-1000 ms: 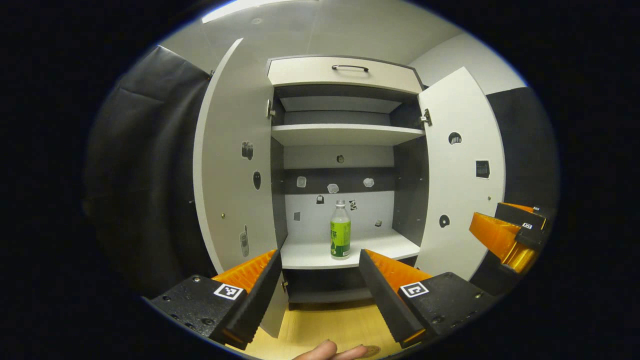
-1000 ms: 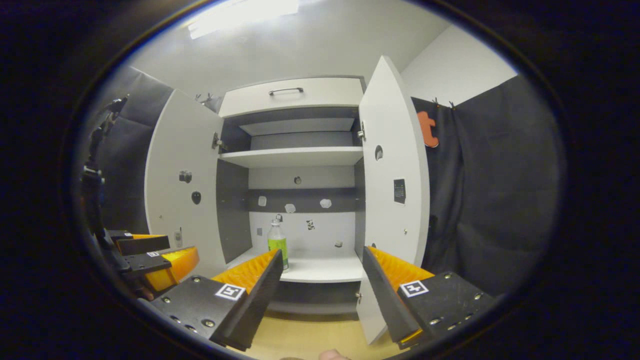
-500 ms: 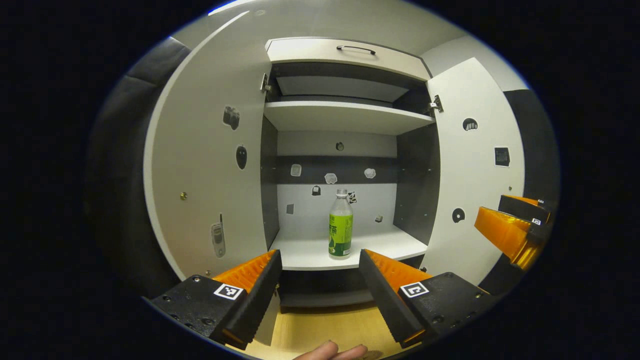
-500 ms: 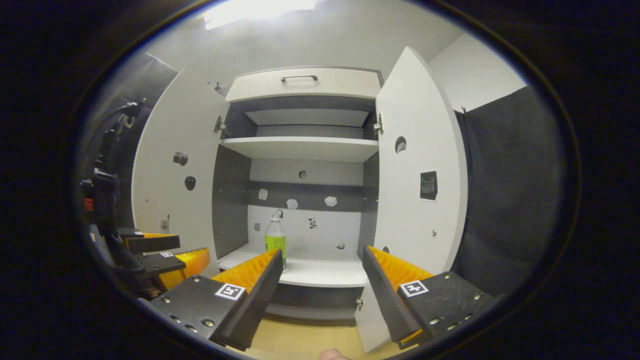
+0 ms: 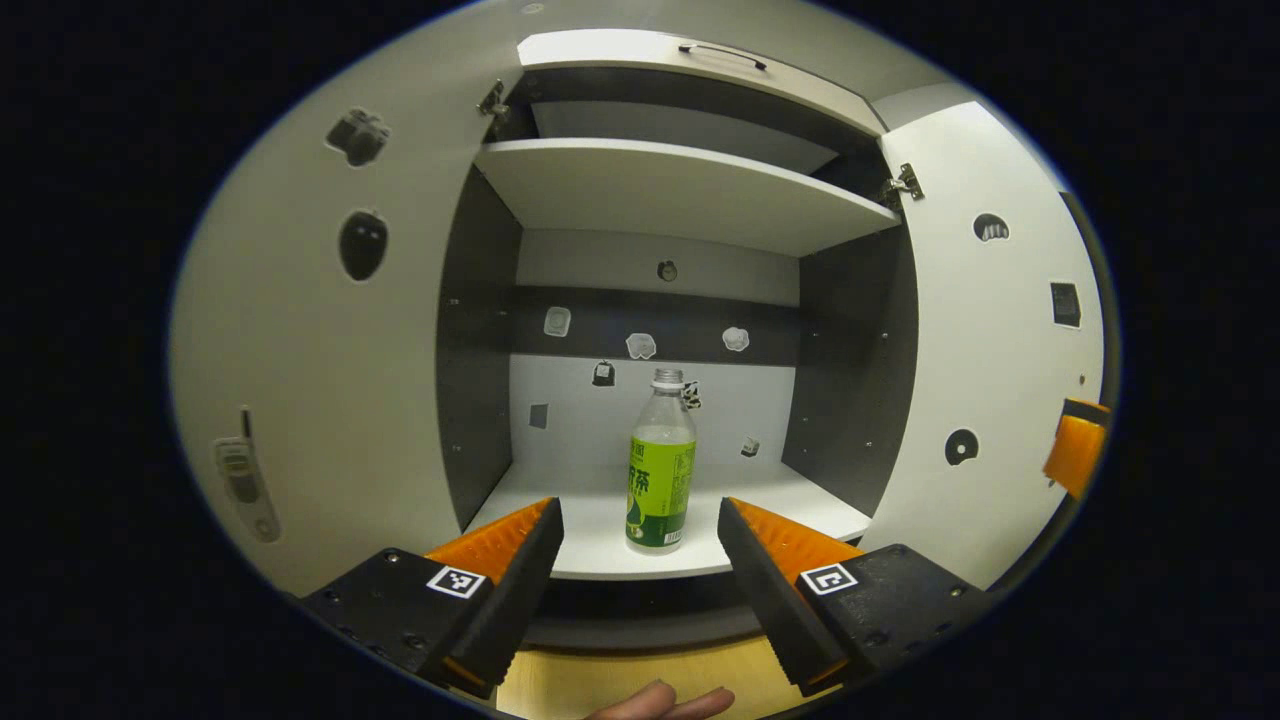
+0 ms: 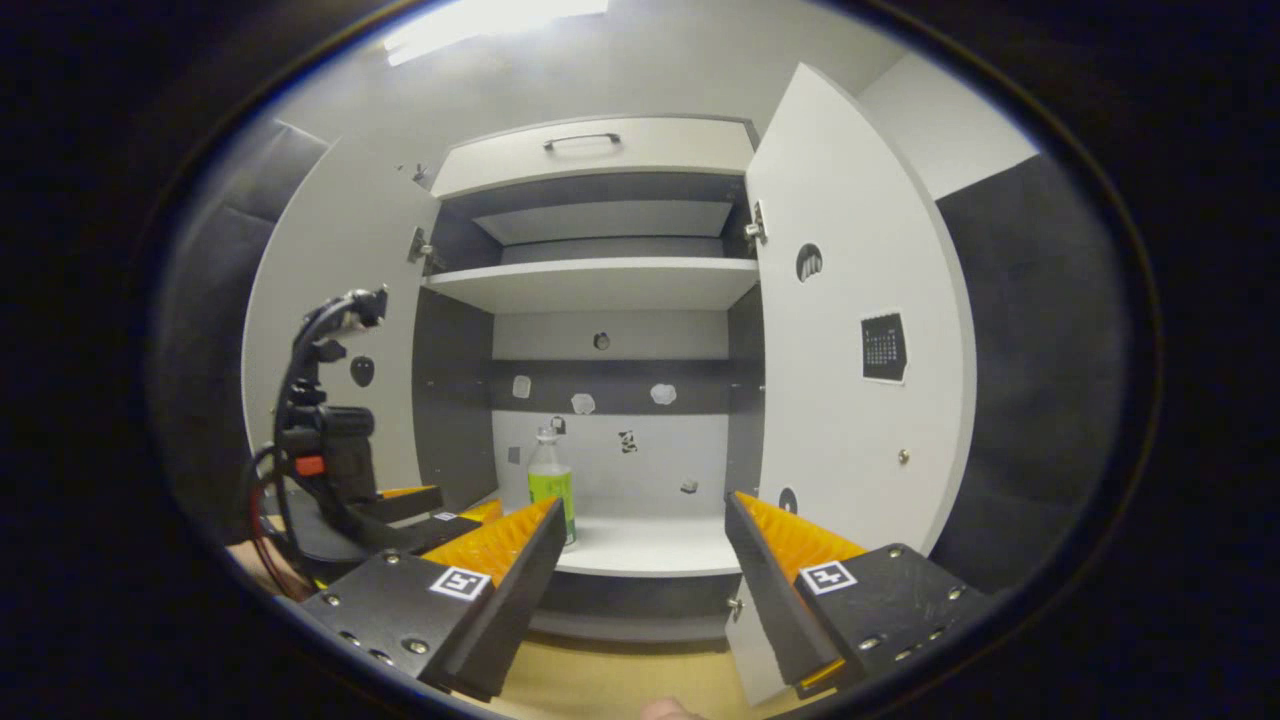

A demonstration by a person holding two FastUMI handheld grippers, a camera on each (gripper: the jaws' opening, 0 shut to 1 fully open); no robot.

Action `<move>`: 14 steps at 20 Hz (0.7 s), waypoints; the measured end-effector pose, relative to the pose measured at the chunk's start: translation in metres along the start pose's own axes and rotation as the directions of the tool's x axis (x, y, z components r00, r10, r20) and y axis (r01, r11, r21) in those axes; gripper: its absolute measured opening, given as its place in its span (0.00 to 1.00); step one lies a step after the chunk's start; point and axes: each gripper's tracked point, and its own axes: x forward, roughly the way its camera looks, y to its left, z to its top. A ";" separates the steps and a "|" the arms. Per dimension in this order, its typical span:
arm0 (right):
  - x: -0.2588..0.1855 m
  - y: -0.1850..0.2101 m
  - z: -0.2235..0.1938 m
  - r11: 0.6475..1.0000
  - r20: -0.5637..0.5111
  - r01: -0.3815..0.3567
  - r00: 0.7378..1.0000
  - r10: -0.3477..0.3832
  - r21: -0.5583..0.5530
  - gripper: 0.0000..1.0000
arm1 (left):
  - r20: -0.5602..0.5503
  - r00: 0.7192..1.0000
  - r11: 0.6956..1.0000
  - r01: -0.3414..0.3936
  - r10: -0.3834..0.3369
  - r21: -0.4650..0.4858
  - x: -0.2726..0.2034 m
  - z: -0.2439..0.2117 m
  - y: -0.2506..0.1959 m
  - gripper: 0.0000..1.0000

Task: Grasp the bottle in the cabinet with the left hand and place it on the coaster, then close the right door with the right hand and the left door with the left hand.

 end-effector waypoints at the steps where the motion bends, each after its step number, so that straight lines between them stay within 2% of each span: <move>1: 0.001 -0.007 0.002 1.000 0.004 0.016 1.000 -0.016 0.003 0.96 | 0.006 1.000 1.000 -0.001 0.001 0.009 0.013 -0.001 -0.002 0.99; 8: 0.000 -0.042 0.002 0.994 0.009 0.112 0.994 -0.112 -0.003 0.97 | 0.003 1.000 1.000 0.010 -0.010 0.015 0.093 -0.022 -0.013 0.99; 10: -0.001 -0.045 0.000 0.994 0.015 0.110 0.994 -0.110 -0.028 0.94 | -0.007 1.000 1.000 0.014 -0.014 0.016 0.114 -0.029 -0.016 0.98; 12: 0.000 -0.048 -0.007 0.993 0.000 0.112 0.994 -0.112 -0.049 0.96 | -0.034 0.999 1.000 0.009 -0.009 0.019 0.131 -0.040 -0.016 0.98; 13: 0.002 -0.051 -0.010 0.991 -0.006 0.119 0.993 -0.119 -0.061 0.94 | -0.034 0.999 1.000 0.002 -0.001 0.020 0.140 -0.042 -0.016 0.98; 14: 0.002 -0.053 -0.013 0.990 -0.011 0.125 0.992 -0.126 -0.071 0.97 | -0.034 0.999 1.000 -0.012 0.013 0.023 0.147 -0.044 -0.013 0.98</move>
